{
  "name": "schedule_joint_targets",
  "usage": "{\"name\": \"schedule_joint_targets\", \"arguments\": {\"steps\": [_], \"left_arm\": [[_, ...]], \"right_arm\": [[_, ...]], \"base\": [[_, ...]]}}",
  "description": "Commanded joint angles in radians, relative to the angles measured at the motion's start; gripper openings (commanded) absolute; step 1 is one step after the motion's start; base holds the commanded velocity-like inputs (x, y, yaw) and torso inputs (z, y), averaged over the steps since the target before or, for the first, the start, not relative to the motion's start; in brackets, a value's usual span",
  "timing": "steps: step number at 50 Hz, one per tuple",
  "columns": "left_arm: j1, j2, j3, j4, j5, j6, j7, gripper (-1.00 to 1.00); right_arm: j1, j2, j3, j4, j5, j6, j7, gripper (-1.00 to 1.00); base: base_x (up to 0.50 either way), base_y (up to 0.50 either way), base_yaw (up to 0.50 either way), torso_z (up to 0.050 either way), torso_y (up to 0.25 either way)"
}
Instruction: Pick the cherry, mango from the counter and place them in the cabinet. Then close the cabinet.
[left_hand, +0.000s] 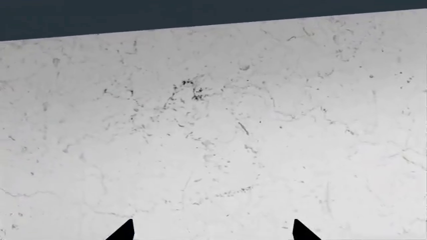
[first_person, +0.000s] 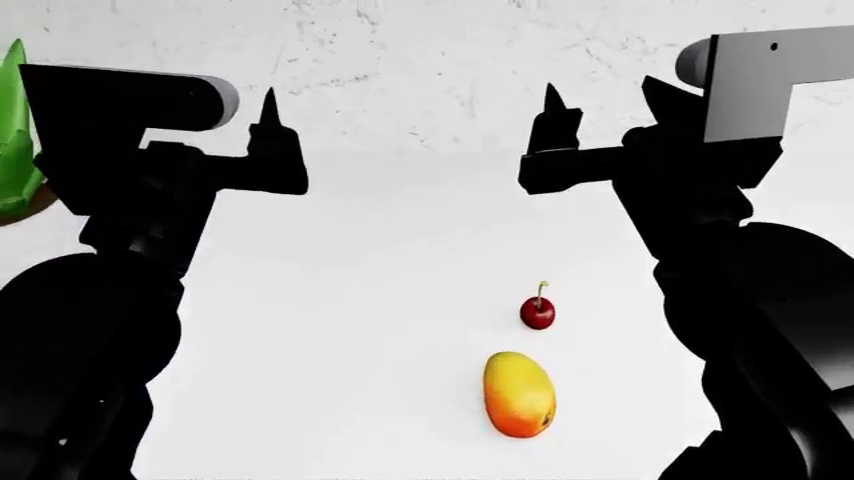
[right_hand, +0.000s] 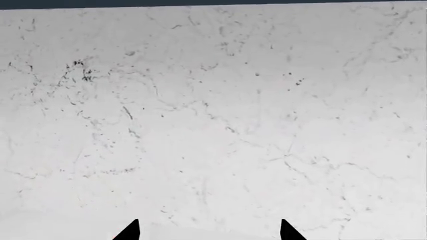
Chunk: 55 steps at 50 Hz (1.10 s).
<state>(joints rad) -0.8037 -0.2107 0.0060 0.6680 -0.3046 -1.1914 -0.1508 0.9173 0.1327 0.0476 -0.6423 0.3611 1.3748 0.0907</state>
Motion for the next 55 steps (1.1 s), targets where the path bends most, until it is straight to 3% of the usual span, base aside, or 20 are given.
{"name": "schedule_joint_targets", "arguments": {"steps": [1,41,47,48,52,55], "left_arm": [[0.011,-0.002,0.003,0.002,-0.009,0.005,-0.004,1.0],[0.023,-0.013,0.006,0.003,-0.031,0.008,-0.019,1.0],[0.03,-0.036,0.04,0.043,-0.085,-0.074,0.027,1.0],[0.024,-0.043,0.049,0.052,-0.096,-0.097,0.036,1.0],[-0.021,-0.045,0.044,0.08,-0.178,-0.239,0.091,1.0],[-0.072,-0.038,0.037,0.1,-0.284,-0.377,0.124,1.0]], "right_arm": [[-0.013,0.003,0.008,-0.003,0.007,-0.01,0.006,1.0],[-0.019,0.016,0.012,-0.008,0.043,0.008,0.034,1.0],[0.035,0.033,0.063,-0.021,0.102,0.167,0.003,1.0],[0.054,0.053,0.086,0.001,0.185,0.195,0.035,1.0],[0.165,0.266,0.09,0.236,0.785,0.194,0.547,1.0],[0.236,0.36,0.007,0.366,1.232,0.188,0.724,1.0]], "base": [[0.0,0.0,0.0,0.0,0.0],[0.14,0.0,0.0,0.0,0.0],[0.0,0.0,0.0,0.0,0.0],[0.0,0.0,0.0,0.0,0.0],[0.0,0.0,0.0,0.0,0.0],[0.0,0.0,0.0,0.0,0.0]]}}
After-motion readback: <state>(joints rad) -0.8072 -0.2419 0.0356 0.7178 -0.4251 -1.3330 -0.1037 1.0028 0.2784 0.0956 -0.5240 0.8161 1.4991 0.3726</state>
